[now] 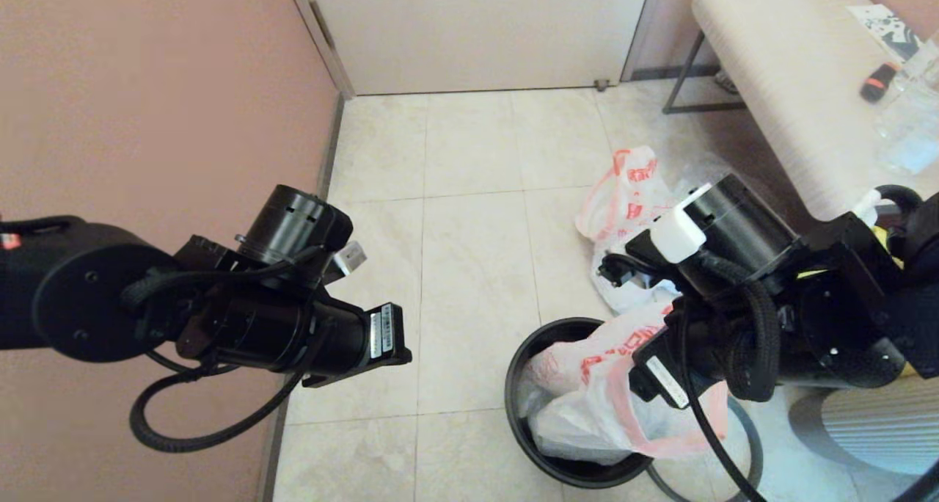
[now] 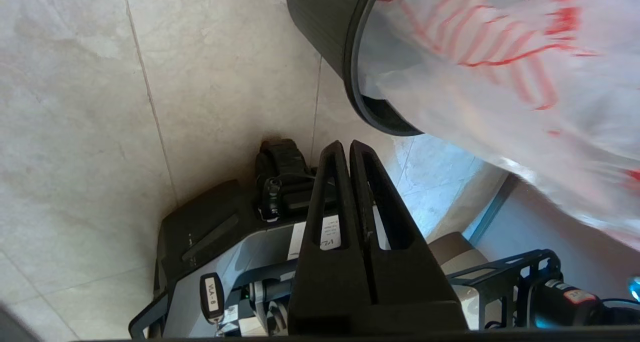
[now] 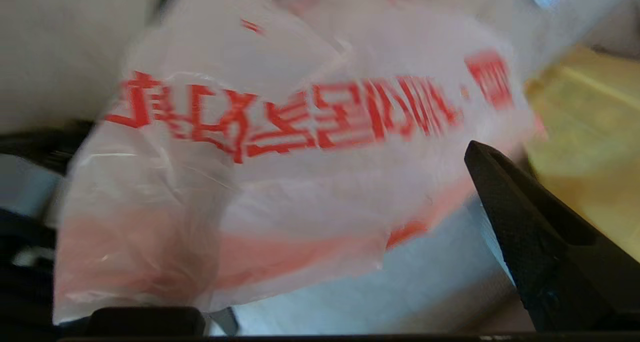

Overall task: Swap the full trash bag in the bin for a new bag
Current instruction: Put the new garbage bag on the trash can

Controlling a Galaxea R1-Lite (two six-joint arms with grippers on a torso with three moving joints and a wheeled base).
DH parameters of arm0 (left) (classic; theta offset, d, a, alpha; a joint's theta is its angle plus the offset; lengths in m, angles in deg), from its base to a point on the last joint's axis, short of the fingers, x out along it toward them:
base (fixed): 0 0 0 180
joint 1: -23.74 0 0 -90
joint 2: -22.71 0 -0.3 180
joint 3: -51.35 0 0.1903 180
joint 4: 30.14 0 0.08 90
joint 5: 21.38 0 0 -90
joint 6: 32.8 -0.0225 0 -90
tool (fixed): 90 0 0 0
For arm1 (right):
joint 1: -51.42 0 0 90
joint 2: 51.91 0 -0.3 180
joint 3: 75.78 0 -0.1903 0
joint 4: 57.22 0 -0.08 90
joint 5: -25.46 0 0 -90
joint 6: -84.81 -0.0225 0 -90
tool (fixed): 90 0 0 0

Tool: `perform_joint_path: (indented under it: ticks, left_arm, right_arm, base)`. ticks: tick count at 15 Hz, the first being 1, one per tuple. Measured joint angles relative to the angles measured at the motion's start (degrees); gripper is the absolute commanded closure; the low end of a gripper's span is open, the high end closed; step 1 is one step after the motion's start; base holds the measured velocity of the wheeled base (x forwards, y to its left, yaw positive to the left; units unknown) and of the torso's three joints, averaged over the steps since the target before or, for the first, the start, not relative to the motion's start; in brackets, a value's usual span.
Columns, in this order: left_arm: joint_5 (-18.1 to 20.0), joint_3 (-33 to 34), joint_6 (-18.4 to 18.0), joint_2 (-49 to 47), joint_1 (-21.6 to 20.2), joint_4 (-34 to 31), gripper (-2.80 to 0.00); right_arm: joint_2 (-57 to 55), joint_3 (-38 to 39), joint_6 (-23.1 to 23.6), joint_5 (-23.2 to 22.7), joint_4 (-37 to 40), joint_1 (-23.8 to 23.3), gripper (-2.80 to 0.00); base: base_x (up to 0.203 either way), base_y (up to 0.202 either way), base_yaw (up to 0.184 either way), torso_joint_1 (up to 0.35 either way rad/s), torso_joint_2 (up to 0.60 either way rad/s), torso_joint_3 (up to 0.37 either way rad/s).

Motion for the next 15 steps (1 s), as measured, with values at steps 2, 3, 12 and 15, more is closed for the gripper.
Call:
perform_joint_path:
  ticks: [2, 3, 12, 15]
  left_arm:
    - [-0.02, 0.22, -0.08, -0.08, -0.01, -0.11, 0.00]
    - [-0.08, 0.22, -0.15, -0.08, -0.01, -0.13, 0.00]
    - [3.01, 1.77, -0.24, 0.27, -0.09, 4.77, 0.00]
    - [7.70, 3.61, -2.69, 0.89, -2.98, 10.93, 0.00]
  right_arm:
    - [1.00, 0.00, 0.50, -5.22, -1.83, -0.90, -2.80]
    - [0.89, -0.16, 1.54, -8.44, -2.04, -2.36, -2.80]
    - [-11.72, -11.53, 3.23, -8.54, -7.93, -4.98, -2.80]
    - [-17.49, -18.14, 3.40, -8.35, -7.28, -3.16, -2.80]
  base:
    - [0.000, 0.000, 0.000, 0.000, 0.00, 0.000]
    - [0.000, 0.000, 0.000, 0.000, 0.00, 0.000]
    - [0.000, 0.000, 0.000, 0.000, 0.00, 0.000]
    - [0.000, 0.000, 0.000, 0.000, 0.00, 0.000]
